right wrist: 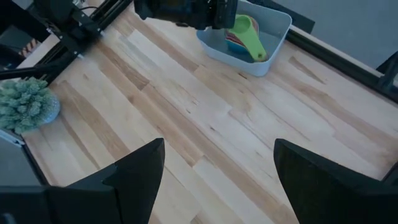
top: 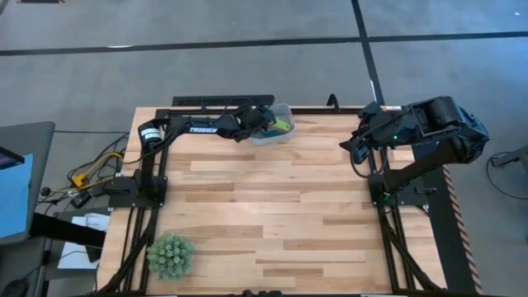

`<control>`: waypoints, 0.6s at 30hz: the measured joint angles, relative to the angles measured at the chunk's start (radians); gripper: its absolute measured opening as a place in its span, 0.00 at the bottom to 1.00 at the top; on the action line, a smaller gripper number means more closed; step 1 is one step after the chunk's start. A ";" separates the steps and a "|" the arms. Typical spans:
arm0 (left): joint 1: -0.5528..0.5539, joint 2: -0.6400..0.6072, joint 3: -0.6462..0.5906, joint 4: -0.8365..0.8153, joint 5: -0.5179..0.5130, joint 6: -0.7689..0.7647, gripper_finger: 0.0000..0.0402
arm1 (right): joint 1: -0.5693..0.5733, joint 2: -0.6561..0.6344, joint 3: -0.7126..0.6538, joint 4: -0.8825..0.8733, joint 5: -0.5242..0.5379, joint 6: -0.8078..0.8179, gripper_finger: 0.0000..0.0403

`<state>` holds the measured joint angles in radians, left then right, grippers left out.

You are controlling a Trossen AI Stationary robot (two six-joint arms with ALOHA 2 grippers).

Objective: Nest measuring cups in basket
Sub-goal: Put the stacked measuring cups in the gray bin, then return to Home Position

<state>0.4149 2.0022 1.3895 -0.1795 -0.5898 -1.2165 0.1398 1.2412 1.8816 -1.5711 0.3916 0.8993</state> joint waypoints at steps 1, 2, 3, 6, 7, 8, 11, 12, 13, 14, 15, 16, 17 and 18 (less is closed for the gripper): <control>0.000 0.000 0.001 0.000 0.000 0.000 0.25 | 0.000 0.000 0.000 0.000 0.000 -0.001 0.80; -0.001 -0.001 0.002 -0.006 -0.002 0.001 0.25 | 0.000 0.000 0.000 0.000 0.000 -0.003 0.80; 0.000 -0.002 0.002 -0.009 -0.002 0.005 0.25 | 0.000 0.000 0.000 0.000 0.001 -0.003 0.80; 0.002 -0.002 0.002 -0.006 0.006 0.024 0.25 | 0.000 0.000 0.000 0.000 0.002 -0.008 0.80; 0.002 -0.002 0.002 -0.005 0.011 0.026 0.25 | 0.000 0.000 0.000 0.000 0.004 -0.008 0.80; 0.002 -0.002 0.002 -0.005 0.014 0.026 0.25 | 0.000 0.000 0.000 0.000 0.005 -0.010 0.80; 0.002 -0.003 0.002 -0.002 0.028 0.049 0.25 | 0.000 0.000 0.000 0.000 0.010 -0.010 0.80; 0.002 -0.006 0.001 -0.006 0.030 0.065 0.25 | 0.000 0.001 0.000 0.000 0.015 -0.010 0.80; 0.002 -0.011 0.001 -0.008 0.035 0.085 0.25 | 0.000 0.001 0.000 0.000 0.023 -0.010 0.80; 0.002 -0.019 0.001 -0.008 0.037 0.109 0.25 | 0.000 0.001 0.000 0.000 0.035 -0.010 0.80; 0.002 -0.029 0.001 -0.013 0.040 0.134 0.25 | 0.000 0.001 0.000 0.000 0.047 -0.010 0.80; 0.002 -0.043 0.001 -0.021 0.038 0.157 0.26 | 0.000 0.001 0.000 0.000 0.062 -0.011 0.80; 0.002 -0.059 0.001 -0.026 0.036 0.179 0.26 | 0.000 0.001 -0.003 0.001 0.078 -0.011 0.80; 0.002 -0.075 0.001 -0.034 0.032 0.199 0.27 | 0.000 0.001 -0.011 0.004 0.090 -0.012 0.80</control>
<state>0.4168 1.9275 1.3903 -0.2130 -0.5576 -1.0171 0.1395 1.2423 1.8711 -1.5674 0.4819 0.8876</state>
